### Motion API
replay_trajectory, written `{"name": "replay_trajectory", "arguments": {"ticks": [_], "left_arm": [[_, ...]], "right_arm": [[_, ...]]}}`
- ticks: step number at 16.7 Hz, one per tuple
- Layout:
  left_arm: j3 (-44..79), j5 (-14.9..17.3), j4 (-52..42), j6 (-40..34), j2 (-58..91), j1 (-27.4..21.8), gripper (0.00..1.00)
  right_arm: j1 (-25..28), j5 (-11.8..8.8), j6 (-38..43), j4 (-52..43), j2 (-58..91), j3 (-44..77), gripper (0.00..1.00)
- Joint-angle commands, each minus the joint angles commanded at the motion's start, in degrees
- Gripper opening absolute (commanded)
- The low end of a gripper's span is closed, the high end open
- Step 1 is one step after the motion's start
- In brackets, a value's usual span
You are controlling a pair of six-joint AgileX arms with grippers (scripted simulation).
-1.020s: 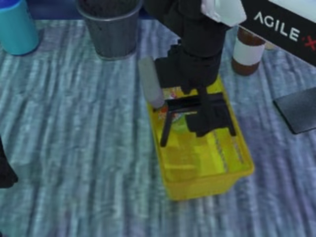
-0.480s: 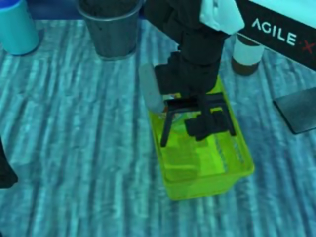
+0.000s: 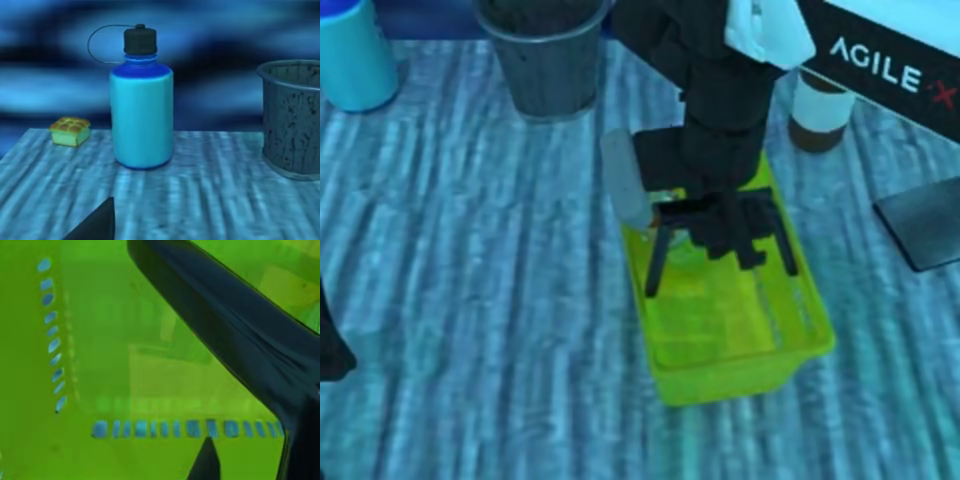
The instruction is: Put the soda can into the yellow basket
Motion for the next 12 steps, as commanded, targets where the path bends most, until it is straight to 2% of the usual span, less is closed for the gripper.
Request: {"name": "replay_trajectory", "arguments": {"ticks": [3, 12], "left_arm": [[0.0, 0.0, 0.0, 0.0, 0.0, 0.0, 1.0], [0.0, 0.0, 0.0, 0.0, 0.0, 0.0, 1.0]], "right_arm": [[0.0, 0.0, 0.0, 0.0, 0.0, 0.0, 0.02], [0.0, 0.0, 0.0, 0.0, 0.0, 0.0, 0.0]]}}
